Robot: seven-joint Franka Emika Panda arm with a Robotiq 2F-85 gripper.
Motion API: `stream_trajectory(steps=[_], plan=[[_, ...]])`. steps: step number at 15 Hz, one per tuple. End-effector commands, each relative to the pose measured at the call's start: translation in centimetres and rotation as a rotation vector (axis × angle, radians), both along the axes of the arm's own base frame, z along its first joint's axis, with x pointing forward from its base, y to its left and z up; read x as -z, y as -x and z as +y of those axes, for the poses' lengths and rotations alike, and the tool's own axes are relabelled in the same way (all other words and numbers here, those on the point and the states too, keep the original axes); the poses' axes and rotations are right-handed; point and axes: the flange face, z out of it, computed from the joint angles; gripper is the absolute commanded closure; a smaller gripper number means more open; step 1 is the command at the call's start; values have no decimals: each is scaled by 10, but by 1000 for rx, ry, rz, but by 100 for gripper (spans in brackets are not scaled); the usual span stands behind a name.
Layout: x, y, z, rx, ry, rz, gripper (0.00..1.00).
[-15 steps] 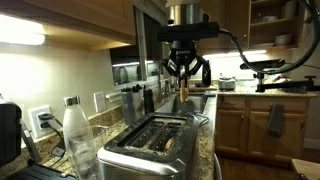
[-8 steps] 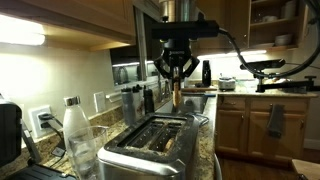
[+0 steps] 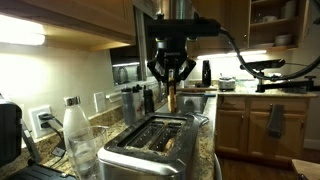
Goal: Put the slices of bread in the toaster
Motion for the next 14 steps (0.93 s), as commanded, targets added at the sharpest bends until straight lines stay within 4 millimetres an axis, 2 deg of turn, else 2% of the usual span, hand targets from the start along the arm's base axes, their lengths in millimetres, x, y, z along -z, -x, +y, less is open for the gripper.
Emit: stream_trajectory(steps=[1,8,14], plan=[[-2,-5,6,-26,-27,-9,90],[11,-22,10,-64,-51,4,90],[9,-38,32,-103,-55,8,90]])
